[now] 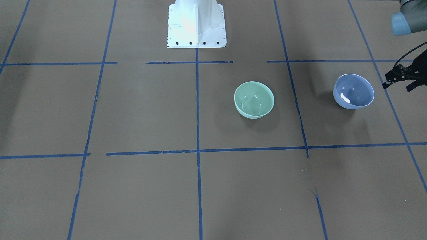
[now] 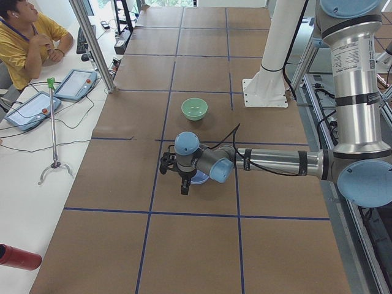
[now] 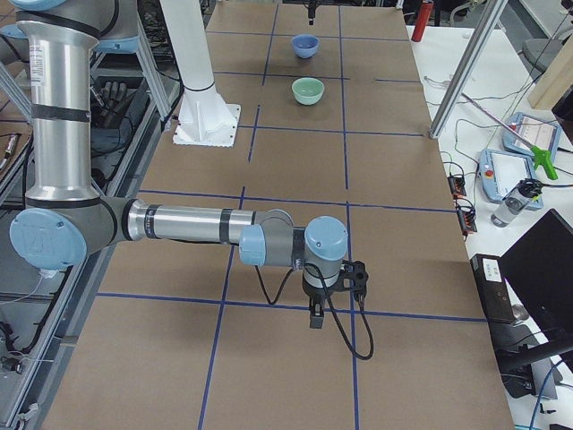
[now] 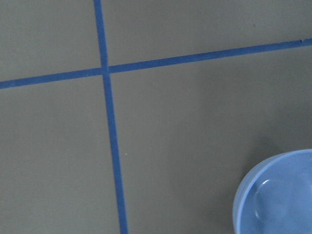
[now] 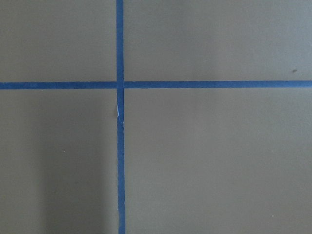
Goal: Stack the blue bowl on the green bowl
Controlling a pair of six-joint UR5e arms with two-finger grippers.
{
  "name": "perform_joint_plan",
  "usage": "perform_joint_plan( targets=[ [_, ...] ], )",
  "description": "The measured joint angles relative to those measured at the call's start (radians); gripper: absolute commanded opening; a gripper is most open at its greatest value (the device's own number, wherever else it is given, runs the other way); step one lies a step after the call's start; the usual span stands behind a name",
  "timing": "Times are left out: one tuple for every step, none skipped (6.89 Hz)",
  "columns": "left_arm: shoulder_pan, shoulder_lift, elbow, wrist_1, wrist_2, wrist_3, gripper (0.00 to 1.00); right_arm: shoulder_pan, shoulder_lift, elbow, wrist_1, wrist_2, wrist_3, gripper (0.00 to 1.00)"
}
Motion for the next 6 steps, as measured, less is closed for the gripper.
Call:
perform_joint_plan(
  targets=[
    [0.051, 0.001, 0.021, -0.070, 0.002, -0.083, 1.00, 0.000, 0.000, 0.000, 0.000, 0.000, 0.000, 1.00],
    [0.085, 0.001, 0.053, -0.132, 0.003, -0.134, 0.97, 0.000, 0.000, 0.000, 0.000, 0.001, 0.000, 1.00],
    [0.099, 0.001, 0.076, -0.163, 0.004, -0.154, 0.57, 0.000, 0.000, 0.000, 0.000, 0.001, 0.000, 1.00],
    [0.105, 0.001, 0.085, -0.175, 0.004, -0.161, 0.13, 0.000, 0.000, 0.000, 0.000, 0.000, 0.000, 1.00],
    [0.109, 0.001, 0.087, -0.178, 0.005, -0.164, 0.00, 0.000, 0.000, 0.000, 0.000, 0.000, 0.000, 1.00],
    [0.110, 0.001, 0.088, -0.177, 0.005, -0.167, 0.00, 0.000, 0.000, 0.000, 0.000, 0.000, 0.000, 1.00]
  ],
)
